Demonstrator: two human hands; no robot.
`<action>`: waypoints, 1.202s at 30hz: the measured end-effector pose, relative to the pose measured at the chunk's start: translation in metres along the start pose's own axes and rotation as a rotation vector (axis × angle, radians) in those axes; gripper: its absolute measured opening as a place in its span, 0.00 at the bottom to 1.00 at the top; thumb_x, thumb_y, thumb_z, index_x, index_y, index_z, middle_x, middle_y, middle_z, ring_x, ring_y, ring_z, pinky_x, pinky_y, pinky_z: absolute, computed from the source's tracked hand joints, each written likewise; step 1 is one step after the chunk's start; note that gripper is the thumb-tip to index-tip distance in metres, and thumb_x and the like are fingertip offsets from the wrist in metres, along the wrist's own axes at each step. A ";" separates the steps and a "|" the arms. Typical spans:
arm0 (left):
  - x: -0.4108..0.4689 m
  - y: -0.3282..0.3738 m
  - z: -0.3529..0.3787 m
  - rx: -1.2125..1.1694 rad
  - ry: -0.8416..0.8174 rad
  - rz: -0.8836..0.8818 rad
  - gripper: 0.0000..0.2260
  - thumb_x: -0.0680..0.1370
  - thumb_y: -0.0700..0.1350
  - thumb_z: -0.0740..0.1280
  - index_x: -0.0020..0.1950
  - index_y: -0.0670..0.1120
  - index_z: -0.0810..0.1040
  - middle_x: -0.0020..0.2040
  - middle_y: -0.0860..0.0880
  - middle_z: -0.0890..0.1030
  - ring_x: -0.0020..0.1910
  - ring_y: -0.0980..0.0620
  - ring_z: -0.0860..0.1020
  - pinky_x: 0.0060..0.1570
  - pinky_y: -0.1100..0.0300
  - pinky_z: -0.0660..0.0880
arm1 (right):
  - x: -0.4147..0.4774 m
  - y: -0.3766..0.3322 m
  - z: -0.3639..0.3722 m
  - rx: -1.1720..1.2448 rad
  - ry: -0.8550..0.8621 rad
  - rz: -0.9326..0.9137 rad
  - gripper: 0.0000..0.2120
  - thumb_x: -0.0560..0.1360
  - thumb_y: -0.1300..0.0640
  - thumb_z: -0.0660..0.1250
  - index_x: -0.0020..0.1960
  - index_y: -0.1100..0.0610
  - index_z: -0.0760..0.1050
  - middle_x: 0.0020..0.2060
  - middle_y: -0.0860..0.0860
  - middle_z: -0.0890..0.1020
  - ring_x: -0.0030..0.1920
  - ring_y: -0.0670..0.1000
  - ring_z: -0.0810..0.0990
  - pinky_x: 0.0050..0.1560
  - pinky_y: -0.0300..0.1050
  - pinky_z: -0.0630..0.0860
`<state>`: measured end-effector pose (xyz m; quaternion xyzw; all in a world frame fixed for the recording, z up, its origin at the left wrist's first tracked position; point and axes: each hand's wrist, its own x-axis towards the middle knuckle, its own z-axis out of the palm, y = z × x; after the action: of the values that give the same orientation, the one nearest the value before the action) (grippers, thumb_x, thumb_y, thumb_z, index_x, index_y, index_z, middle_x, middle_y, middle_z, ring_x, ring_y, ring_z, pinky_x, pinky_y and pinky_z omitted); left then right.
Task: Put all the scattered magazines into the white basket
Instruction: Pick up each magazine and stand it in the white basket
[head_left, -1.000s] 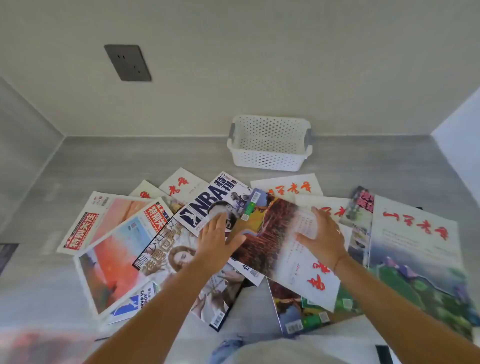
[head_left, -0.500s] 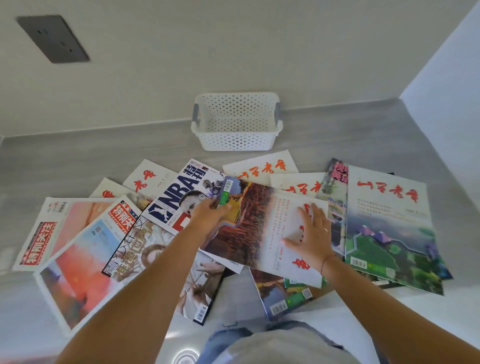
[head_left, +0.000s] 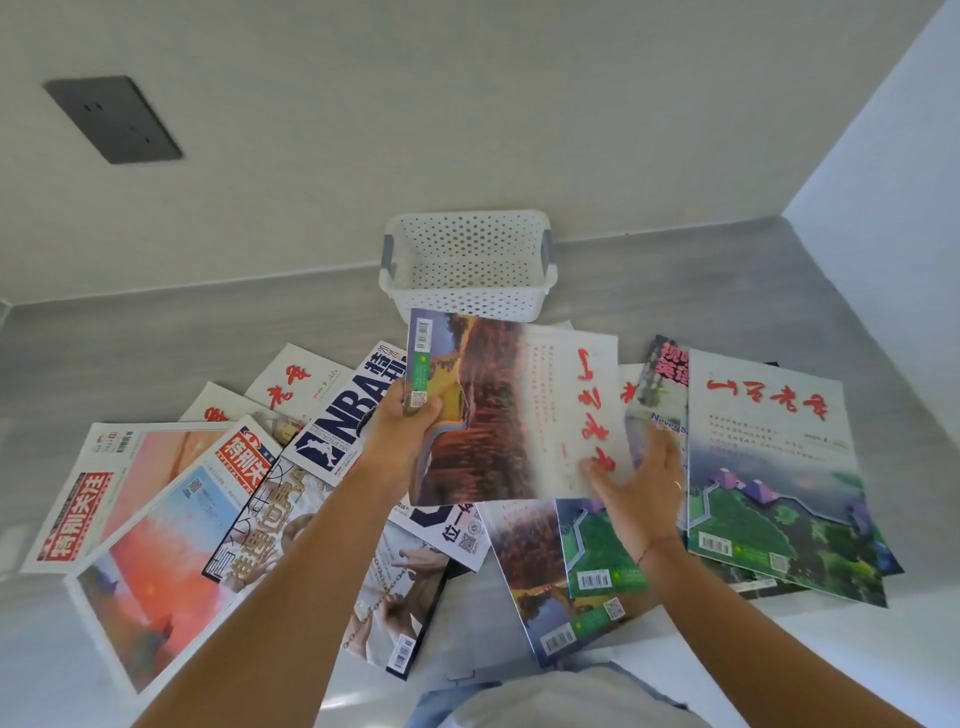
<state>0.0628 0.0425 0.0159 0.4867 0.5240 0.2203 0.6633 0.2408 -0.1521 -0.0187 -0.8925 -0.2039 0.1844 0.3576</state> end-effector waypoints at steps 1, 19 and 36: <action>0.000 0.005 -0.001 -0.058 0.037 0.004 0.08 0.76 0.43 0.67 0.50 0.56 0.78 0.49 0.45 0.84 0.49 0.42 0.83 0.53 0.42 0.78 | -0.003 -0.005 -0.002 0.120 0.061 0.059 0.44 0.65 0.47 0.74 0.73 0.52 0.55 0.71 0.55 0.62 0.70 0.58 0.65 0.66 0.62 0.67; -0.005 0.041 -0.007 -0.309 0.026 -0.030 0.07 0.74 0.36 0.68 0.51 0.44 0.77 0.46 0.46 0.82 0.41 0.51 0.80 0.43 0.59 0.76 | 0.063 -0.117 -0.033 0.861 -0.483 0.101 0.16 0.75 0.71 0.61 0.59 0.59 0.75 0.46 0.50 0.81 0.45 0.49 0.80 0.46 0.49 0.77; 0.140 0.193 -0.001 0.085 0.192 0.350 0.09 0.75 0.35 0.67 0.53 0.38 0.81 0.44 0.44 0.82 0.42 0.46 0.80 0.54 0.48 0.78 | 0.248 -0.270 -0.007 0.454 -0.317 -0.339 0.17 0.72 0.69 0.64 0.60 0.62 0.75 0.52 0.54 0.79 0.50 0.53 0.78 0.51 0.48 0.75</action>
<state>0.1533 0.2378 0.1176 0.5748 0.5010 0.3553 0.5407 0.3920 0.1450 0.1334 -0.7035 -0.3564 0.2999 0.5367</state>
